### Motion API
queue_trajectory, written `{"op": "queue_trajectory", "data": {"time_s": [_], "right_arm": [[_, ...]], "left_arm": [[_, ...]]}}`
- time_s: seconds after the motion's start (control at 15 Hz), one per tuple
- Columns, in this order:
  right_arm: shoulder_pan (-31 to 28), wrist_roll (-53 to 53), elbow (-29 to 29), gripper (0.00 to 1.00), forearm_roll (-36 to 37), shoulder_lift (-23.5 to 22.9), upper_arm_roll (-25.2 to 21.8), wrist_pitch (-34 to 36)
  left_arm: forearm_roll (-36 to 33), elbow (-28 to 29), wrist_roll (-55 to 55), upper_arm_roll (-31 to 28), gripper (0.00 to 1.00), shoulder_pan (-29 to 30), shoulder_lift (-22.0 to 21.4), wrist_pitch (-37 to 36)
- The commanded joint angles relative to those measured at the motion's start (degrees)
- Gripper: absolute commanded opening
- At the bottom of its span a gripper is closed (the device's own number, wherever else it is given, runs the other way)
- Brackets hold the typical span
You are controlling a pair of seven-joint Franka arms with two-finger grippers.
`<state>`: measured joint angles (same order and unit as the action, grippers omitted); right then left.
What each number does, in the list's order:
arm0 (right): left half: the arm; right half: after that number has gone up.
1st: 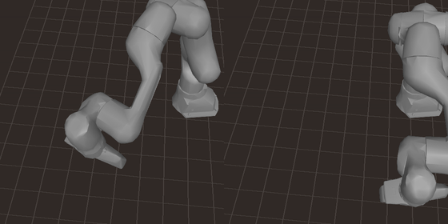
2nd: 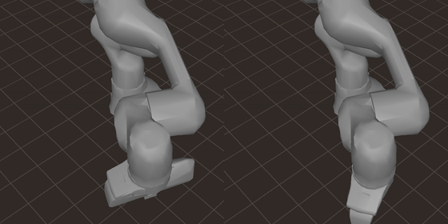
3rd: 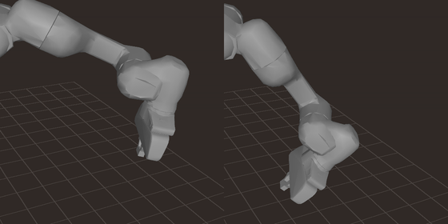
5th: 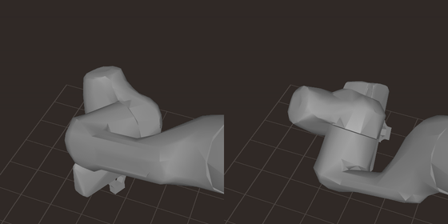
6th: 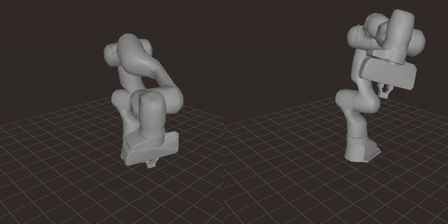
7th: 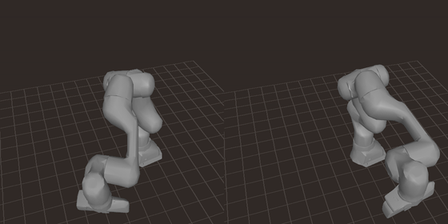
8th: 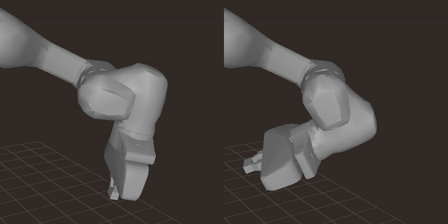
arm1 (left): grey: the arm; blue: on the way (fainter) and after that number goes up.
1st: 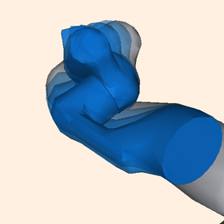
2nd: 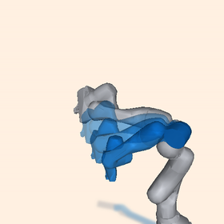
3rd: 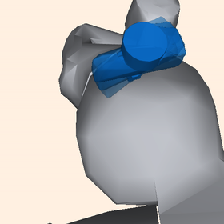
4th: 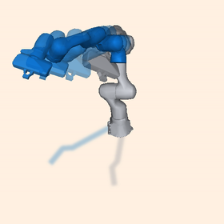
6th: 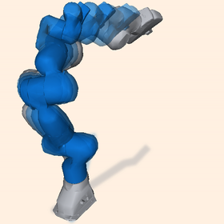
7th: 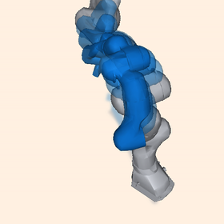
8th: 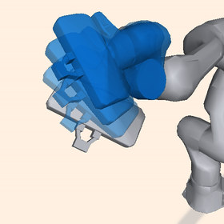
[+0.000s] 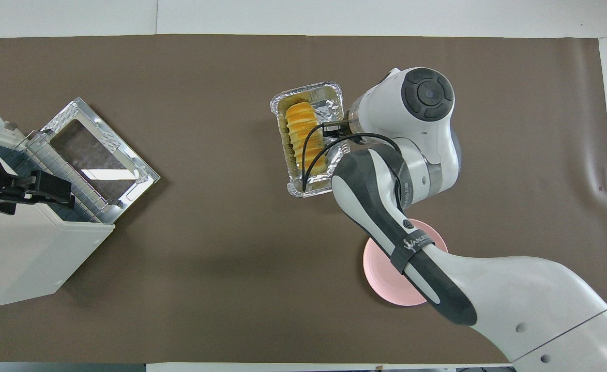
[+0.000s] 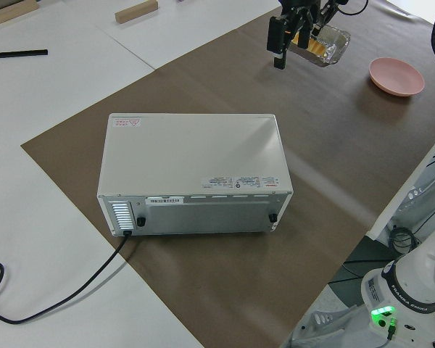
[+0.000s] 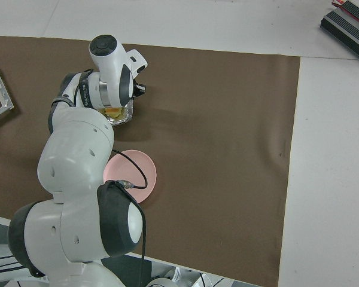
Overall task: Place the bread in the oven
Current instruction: 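Push the foil tray with the right gripper toward the toaster oven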
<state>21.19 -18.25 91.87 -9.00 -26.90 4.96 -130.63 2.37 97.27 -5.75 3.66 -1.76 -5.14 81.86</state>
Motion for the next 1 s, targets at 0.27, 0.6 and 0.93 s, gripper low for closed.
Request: {"op": "queue_trajectory", "data": {"time_s": [0.27,0.6,0.93], "right_arm": [[7.99,-8.03,-9.08,0.0,-2.95,-10.09,-0.12,-4.0],[8.61,-7.77,-8.55,0.99,0.28,-10.62,-0.3,-4.91],[7.21,-7.59,-13.04,1.0,4.08,-6.16,-1.0,8.09]], "left_arm": [[0.62,1.79,-0.14,0.39,1.0,0.88,-1.62,1.2],[0.62,1.79,-0.14,0.39,1.0,0.97,-1.62,1.2],[0.62,1.79,-0.05,0.39,1.0,0.97,-1.62,1.46]]}}
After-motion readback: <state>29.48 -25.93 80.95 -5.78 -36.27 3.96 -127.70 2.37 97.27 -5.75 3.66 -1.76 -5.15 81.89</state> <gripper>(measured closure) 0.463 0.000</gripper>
